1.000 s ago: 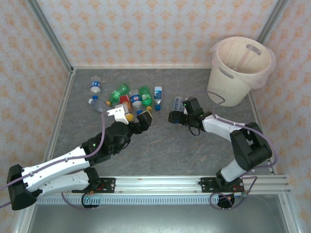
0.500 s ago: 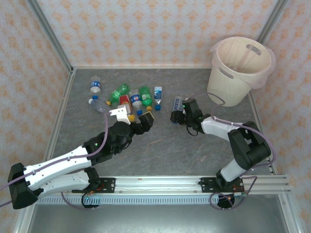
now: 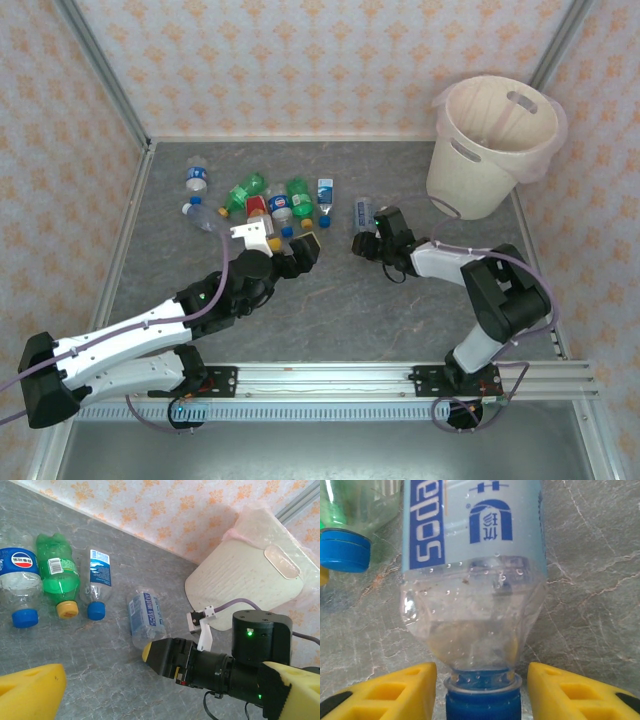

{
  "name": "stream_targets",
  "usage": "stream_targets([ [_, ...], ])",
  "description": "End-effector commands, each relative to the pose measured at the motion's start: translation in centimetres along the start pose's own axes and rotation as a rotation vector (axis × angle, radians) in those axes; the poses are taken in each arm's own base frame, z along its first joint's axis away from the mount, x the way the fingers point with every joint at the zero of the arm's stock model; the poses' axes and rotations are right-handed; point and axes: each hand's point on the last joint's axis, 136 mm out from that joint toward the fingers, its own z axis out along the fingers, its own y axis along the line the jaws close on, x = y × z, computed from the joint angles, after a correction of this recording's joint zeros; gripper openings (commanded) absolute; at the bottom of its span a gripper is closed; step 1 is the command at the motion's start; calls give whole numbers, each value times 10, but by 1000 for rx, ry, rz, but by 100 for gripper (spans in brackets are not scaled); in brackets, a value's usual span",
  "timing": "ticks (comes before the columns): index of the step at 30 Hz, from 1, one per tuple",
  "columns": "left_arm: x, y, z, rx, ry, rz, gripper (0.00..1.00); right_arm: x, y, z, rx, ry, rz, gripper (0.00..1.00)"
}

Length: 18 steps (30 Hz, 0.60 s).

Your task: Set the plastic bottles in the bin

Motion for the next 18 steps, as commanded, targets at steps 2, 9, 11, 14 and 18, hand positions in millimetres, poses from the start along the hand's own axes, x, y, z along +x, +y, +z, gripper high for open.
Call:
stream_targets([
  [2, -5, -10, 0, 25, -7, 5, 99, 4, -5, 8, 23, 4, -10, 48],
  [9, -6, -11, 0, 28, -10, 7, 99, 1, -4, 2, 24, -18, -15, 34],
  [11, -5, -11, 1, 28, -6, 9, 99, -4, -2, -5, 27, -43, -16, 30],
  [14, -4, -11, 2, 28, -3, 9, 99, -10, 1, -15, 27, -73, -26, 27],
  [18, -4, -13, 2, 37, -4, 9, 99, -18, 4, -33, 27, -117, -29, 27],
])
